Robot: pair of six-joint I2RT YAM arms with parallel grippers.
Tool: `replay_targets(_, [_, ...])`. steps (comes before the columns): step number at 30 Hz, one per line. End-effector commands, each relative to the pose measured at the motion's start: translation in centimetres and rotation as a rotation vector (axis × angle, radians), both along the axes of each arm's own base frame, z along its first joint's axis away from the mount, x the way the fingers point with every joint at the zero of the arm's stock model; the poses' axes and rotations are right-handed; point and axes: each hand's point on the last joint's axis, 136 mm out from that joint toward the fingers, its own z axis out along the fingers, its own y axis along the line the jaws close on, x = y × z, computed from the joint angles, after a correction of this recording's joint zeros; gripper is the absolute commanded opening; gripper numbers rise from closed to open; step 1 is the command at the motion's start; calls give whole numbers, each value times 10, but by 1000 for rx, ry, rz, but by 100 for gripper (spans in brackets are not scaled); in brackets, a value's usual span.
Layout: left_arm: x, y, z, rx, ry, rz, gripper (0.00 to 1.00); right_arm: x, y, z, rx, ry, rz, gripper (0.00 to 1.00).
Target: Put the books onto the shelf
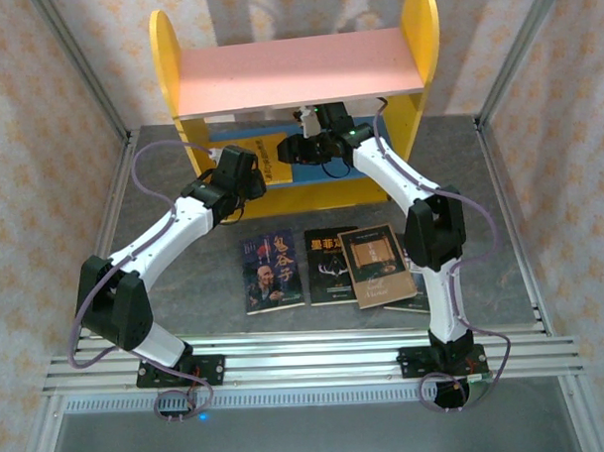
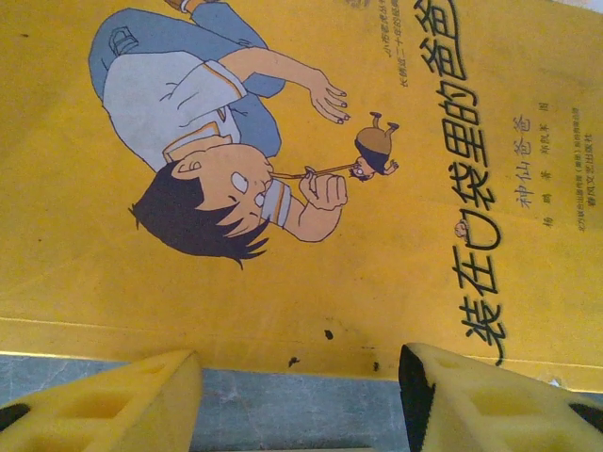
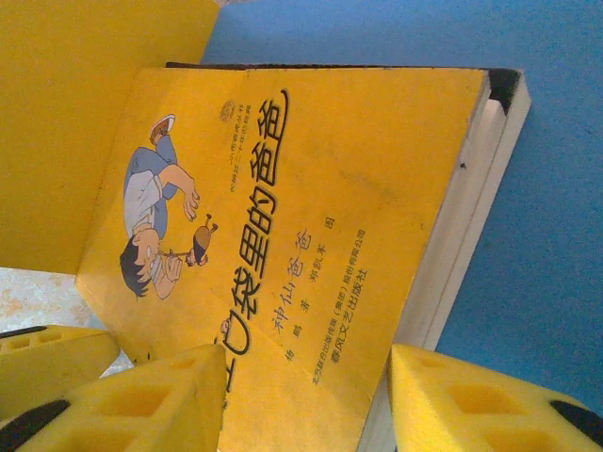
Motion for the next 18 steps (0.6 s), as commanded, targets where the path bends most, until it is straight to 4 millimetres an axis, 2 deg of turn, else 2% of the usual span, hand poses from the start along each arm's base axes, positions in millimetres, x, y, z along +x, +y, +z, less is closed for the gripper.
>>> replay_targets(1, [10,4,4,17,-18,6,58,1,14,17,41,-41,38,48])
replay_targets(18, [15,6,0,20,-11,15,57,5,16,13,42,-39,38,48])
